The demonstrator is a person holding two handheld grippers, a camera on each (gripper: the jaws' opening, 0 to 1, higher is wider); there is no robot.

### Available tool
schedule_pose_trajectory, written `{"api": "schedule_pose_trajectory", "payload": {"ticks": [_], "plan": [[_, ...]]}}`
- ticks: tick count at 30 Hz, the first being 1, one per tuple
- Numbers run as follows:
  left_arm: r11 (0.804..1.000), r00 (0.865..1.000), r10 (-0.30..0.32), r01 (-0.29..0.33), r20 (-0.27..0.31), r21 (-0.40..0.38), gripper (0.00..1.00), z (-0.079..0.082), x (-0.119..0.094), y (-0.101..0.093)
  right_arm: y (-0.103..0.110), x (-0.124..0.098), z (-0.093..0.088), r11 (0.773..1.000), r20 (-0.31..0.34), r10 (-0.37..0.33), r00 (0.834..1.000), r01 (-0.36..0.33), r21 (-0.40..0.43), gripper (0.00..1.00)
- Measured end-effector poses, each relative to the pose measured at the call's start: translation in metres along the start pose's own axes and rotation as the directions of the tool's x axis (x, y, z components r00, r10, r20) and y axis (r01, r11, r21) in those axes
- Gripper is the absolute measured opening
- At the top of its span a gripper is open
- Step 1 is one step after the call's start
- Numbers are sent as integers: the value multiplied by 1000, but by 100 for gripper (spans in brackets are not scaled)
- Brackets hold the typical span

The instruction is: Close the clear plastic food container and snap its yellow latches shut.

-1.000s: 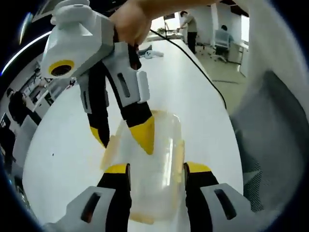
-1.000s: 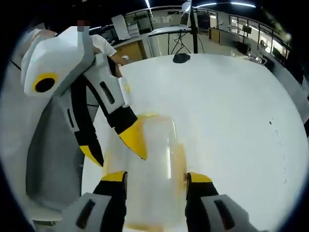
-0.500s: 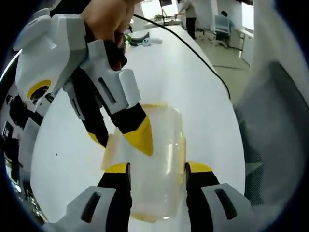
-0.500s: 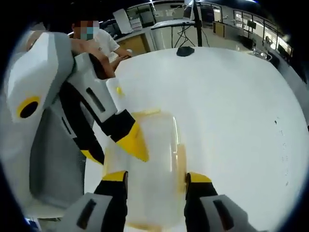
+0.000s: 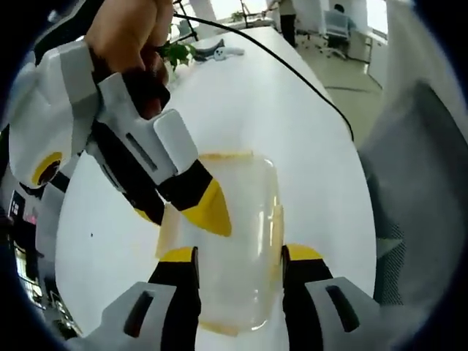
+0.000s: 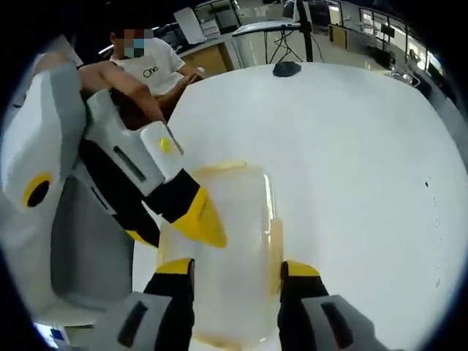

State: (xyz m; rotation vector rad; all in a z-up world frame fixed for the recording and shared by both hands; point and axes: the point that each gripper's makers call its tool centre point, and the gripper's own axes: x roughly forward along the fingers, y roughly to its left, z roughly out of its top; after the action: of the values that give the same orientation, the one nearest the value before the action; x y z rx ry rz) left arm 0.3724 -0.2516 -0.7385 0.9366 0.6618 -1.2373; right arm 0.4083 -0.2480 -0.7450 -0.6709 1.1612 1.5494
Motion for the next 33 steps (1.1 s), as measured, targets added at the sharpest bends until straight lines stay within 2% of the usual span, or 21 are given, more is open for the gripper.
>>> {"api": "schedule_pose_trajectory", "payload": {"ticks": [1,2,5,6,7,9,19,24,31,33], "plan": [[999,1000,21,-20,-4,47,42,0,2,3,-3,0,2,1000,1,-5,1000,5,13,42],[1000,1000,27,-27,-4,16,42,0,3,1,-6,0,3,1000,-7,-15,1000,15,-6,42],[998,999,50,-50,-1,26,41,0,2,2,-5,-1,1,1000,0,-20,1000,20,-7,42],[991,993,118,-118,-9,56,40,-1,-2,11,-4,-2,-2,1000,-3,-22,1000,22,5,42],[996,996,90,-90,2,28,40,1,2,0,-4,-1,-2,1000,-1,-20,1000,20,0,42],[992,993,115,-116,17,44,40,1,-3,4,-3,1,-1,1000,-6,-24,1000,24,-12,42],[996,997,80,-80,13,48,42,1,1,2,-5,-1,0,1000,-13,-17,1000,17,0,43],[999,998,50,-51,42,15,42,2,-2,0,-1,-1,1,1000,-5,-11,1000,11,4,44],[1000,998,30,-30,58,-1,43,3,-4,0,0,-3,2,999,58,-48,997,47,19,45],[1000,997,21,-20,70,-18,43,4,-5,0,1,-5,4,997,70,-71,995,72,-5,44]]}}
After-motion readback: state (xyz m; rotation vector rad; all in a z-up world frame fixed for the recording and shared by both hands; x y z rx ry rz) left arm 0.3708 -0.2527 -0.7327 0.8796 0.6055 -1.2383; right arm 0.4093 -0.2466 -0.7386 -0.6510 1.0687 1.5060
